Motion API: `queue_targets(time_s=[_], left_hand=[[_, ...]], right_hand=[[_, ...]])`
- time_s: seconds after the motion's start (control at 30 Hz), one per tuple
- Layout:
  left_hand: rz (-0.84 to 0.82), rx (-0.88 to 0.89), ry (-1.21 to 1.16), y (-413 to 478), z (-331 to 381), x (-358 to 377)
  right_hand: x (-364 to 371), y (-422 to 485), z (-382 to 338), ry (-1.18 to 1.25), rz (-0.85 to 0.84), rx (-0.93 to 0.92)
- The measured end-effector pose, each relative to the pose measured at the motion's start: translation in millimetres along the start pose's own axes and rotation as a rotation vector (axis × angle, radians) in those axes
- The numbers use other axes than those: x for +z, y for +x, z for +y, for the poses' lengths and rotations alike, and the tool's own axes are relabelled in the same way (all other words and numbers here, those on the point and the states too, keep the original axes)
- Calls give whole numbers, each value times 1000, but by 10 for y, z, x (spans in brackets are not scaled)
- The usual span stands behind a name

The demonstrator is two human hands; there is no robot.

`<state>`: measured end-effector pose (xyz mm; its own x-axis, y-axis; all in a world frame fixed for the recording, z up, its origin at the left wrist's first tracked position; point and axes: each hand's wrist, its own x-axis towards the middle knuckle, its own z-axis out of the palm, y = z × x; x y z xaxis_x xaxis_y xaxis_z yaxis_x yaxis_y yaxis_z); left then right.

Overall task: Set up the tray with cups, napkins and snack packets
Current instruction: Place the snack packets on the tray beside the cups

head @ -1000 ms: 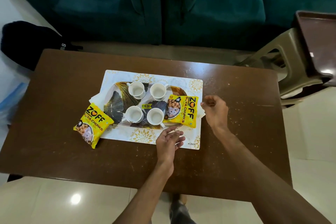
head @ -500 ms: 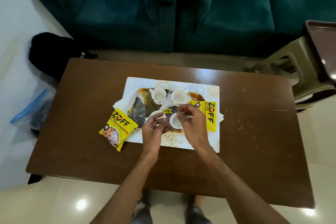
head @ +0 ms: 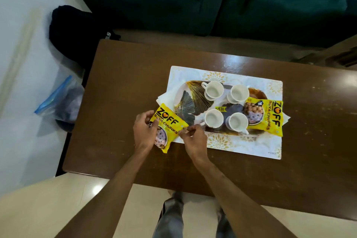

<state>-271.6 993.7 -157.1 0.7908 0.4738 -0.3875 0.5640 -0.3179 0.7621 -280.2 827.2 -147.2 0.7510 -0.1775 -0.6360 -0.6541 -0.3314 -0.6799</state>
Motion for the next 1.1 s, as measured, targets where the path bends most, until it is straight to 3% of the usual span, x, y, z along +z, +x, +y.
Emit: queue_targets(time_s=[0.1, 0.2, 0.27, 0.43, 0.63, 0.77, 0.87, 1.0, 1.1], left_hand=[[-58, 4, 239, 149, -158, -83], [-215, -40, 283, 226, -238, -150], [-321, -40, 230, 228, -279, -203], [-498, -169, -201, 106, -176, -388], [-487, -156, -245, 104, 206, -239], [-341, -140, -312, 164, 409, -14], [-243, -157, -385, 150, 483, 219], [-217, -294, -485, 114, 446, 457], [-167, -259, -305, 62, 339, 477]], right_hand=[[192, -30, 29, 67, 12, 114], [331, -59, 7, 116, -83, 96], [355, -73, -14, 131, -90, 50], [168, -68, -189, 288, -96, -4], [-242, 240, -661, 53, -60, -322], [-330, 491, -918, -115, -33, -459], [-315, 513, -904, -280, 101, -538], [-167, 329, -631, -497, 71, -539], [-94, 251, -430, -616, -41, -470]])
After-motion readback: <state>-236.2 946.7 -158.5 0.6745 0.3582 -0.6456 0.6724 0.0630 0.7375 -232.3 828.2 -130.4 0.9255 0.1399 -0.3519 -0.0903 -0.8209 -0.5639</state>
